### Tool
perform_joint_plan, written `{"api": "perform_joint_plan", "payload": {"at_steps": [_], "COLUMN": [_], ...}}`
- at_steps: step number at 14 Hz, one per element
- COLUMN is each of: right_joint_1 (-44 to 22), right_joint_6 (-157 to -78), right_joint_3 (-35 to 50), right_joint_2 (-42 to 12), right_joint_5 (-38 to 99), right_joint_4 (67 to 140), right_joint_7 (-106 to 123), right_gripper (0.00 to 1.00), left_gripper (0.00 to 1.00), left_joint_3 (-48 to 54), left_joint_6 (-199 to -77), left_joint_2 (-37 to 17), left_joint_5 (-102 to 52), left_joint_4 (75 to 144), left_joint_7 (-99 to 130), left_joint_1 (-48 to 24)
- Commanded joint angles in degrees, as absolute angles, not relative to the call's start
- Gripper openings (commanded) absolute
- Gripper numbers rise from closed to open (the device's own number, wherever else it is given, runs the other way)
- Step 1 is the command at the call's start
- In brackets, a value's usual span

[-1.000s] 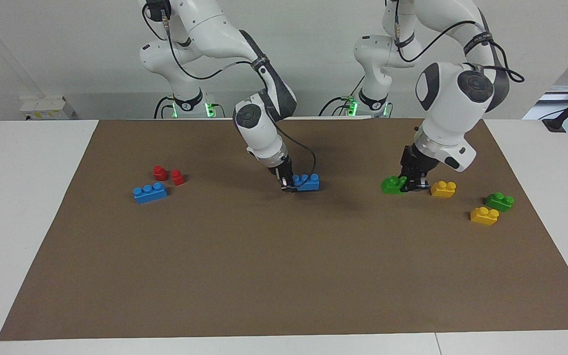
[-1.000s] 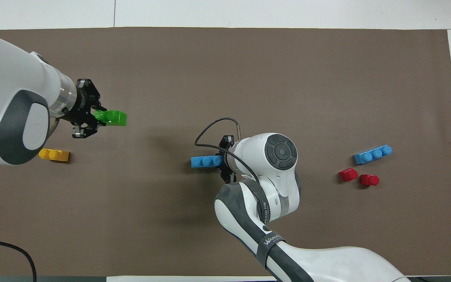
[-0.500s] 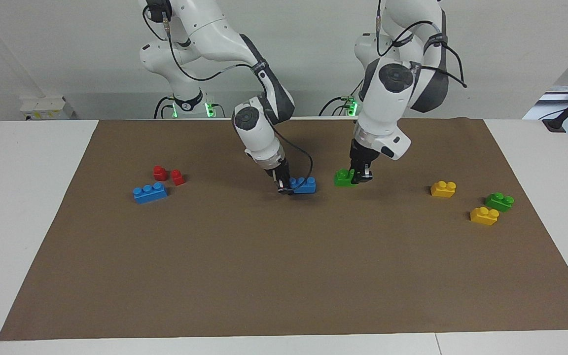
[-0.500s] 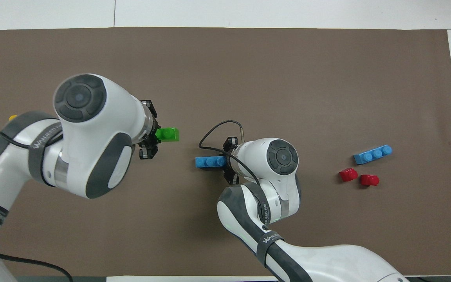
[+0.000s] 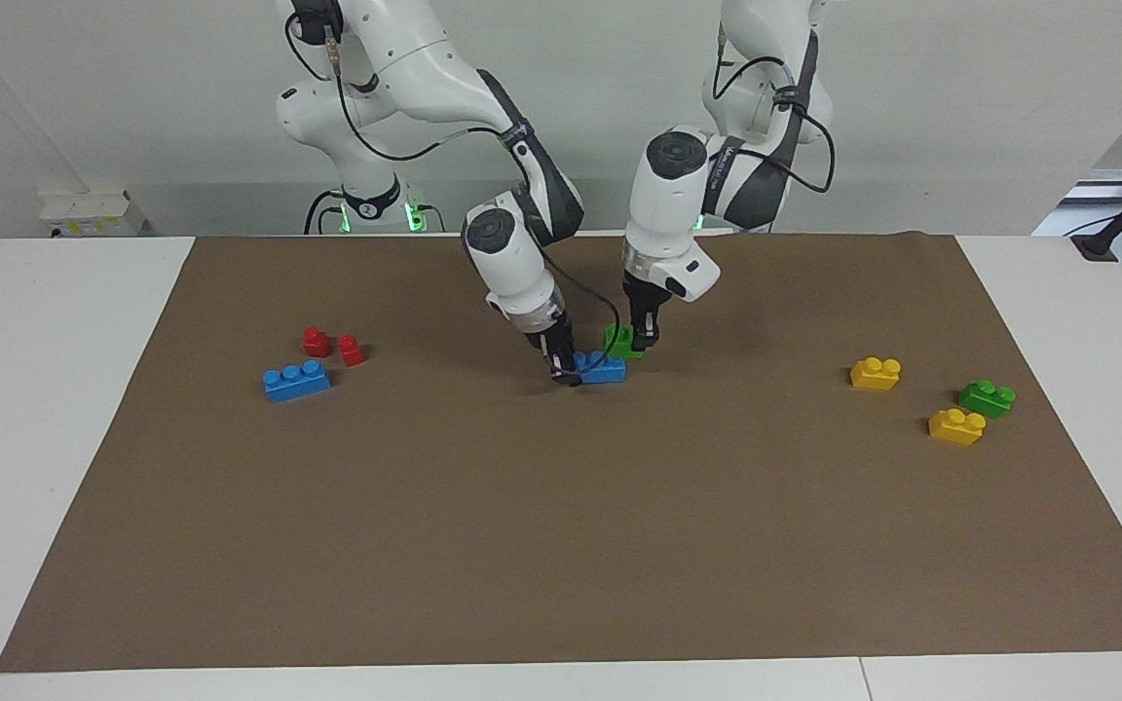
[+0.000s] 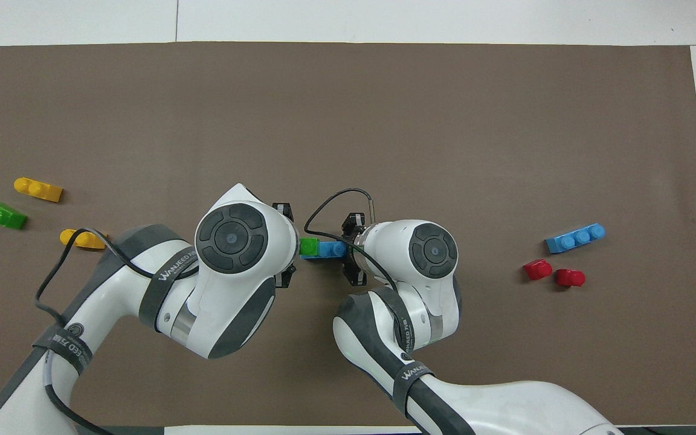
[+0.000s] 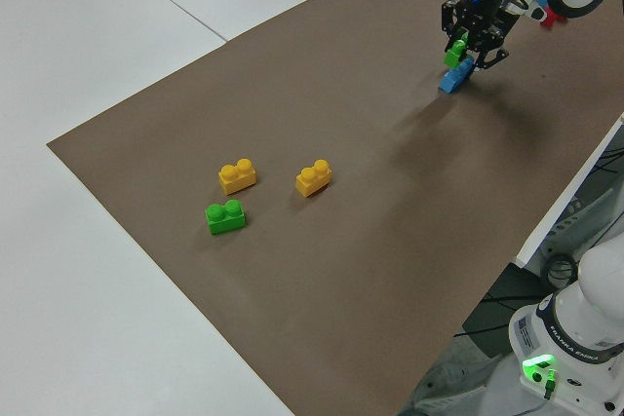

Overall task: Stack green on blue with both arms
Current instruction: 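Press the green brick onto the blue brick with the left gripper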

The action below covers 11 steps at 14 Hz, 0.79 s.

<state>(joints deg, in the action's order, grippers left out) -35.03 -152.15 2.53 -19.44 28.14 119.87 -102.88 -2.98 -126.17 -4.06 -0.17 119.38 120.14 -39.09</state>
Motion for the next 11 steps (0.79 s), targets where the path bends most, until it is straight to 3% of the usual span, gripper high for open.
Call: {"api": "perform_joint_plan", "payload": {"at_steps": [1,11], "right_joint_1": [-35.4,-35.0], "right_joint_6": [-154.0,-154.0], "right_joint_3": [2.5,2.5], "right_joint_2": [-19.7,-19.7], "right_joint_5": [29.4,29.5], "right_joint_4": [121.9,121.9], "right_joint_7": [-101.2,-101.2], "right_gripper": [0.00,0.00], "left_gripper": [0.00,0.00], "left_joint_3": [-4.0,-4.0], "left_joint_6": [-129.6,-134.5], "left_joint_2": [-2.8,-3.7], "left_joint_5": [1.1,4.4], "left_joint_4": [123.2,124.3], "left_joint_7": [122.4,127.5], "left_joint_1": [-41.6,-42.0]}}
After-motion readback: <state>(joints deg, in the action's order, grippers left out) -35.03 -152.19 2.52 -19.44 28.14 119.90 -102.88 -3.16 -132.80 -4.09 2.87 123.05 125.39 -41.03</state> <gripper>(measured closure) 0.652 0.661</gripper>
